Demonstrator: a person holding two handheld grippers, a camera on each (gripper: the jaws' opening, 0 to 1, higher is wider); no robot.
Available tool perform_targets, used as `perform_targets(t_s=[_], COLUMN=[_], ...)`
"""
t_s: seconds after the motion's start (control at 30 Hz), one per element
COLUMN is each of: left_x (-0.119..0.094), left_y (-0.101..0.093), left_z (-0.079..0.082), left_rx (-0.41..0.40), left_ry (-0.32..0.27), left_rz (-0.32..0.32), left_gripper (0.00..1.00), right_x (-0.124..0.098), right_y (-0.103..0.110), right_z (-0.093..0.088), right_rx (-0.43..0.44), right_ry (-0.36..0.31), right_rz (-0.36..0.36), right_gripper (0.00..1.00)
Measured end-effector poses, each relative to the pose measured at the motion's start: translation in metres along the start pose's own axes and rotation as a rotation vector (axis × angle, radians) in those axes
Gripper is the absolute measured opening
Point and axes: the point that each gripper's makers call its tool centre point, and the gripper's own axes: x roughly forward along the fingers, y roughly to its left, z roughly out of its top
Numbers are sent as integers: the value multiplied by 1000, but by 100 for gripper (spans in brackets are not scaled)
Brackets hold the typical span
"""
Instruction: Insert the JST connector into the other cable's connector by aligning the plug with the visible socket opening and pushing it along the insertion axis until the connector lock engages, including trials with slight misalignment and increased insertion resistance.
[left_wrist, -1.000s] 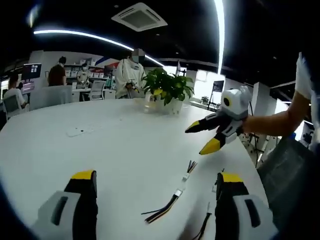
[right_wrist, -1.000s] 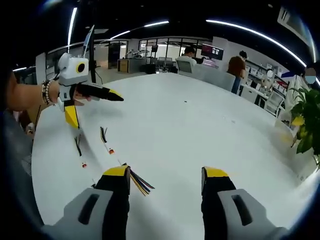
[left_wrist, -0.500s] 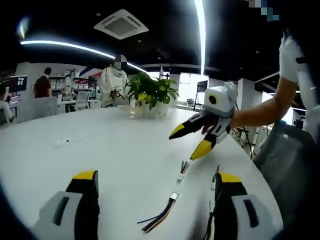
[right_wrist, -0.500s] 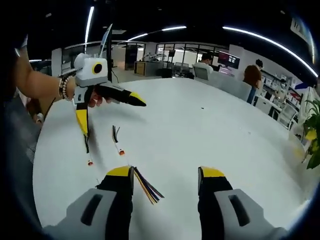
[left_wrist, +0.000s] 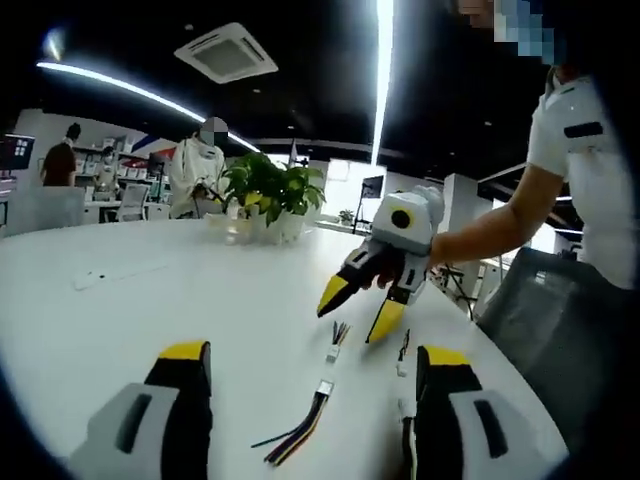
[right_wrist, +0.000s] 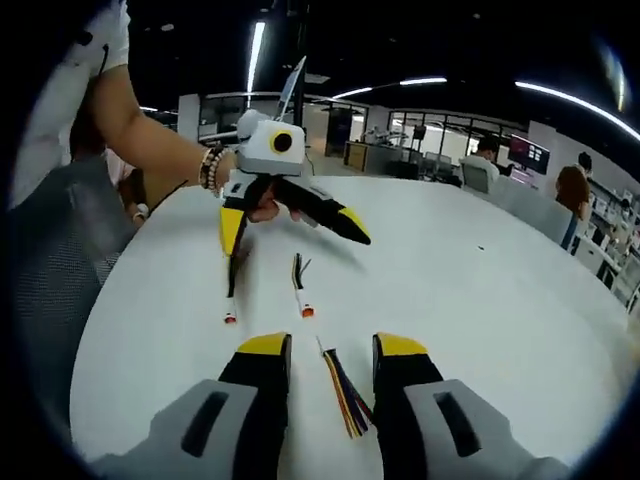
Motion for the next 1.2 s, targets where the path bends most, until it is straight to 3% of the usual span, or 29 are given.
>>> perform_targets(t_s=[0.13,0.2,0.23,0.3,0.4,0.6,0.83,1.0,1.2], left_x=[3,4,5,6,9,13,17,17,18], left_y=[1,1,1,1,1,-3,-6,-6,-9], left_z=[-5,-7,-8,-8,-7,-18,-21,-27,-30], left_rx=[7,14,18,16,5,17,31,40,39], left_ry=[12,29,34,31,20,67,87,114,130], left_rz=[-3,-5,-7,-11,-14,-38,-51,-49,-59], left_gripper=[72,62,52,44,44,41,31,16,15], right_x=[4,5,5,6,6,9,14,15,15], right_y=[1,1,0,2,1,0,1,5,3], right_z=[-8,-13,-14,-11,-10,-14,-16,-16,-17], right_rx=[23,22,26,51,47,52,41,47,47], right_ry=[6,20,14,-11,-18,-17,-19,-25,-35], right_rz=[30,36,41,61,61,70,80,101,101], right_gripper=[25,22,21,21,20,17,15,11,7])
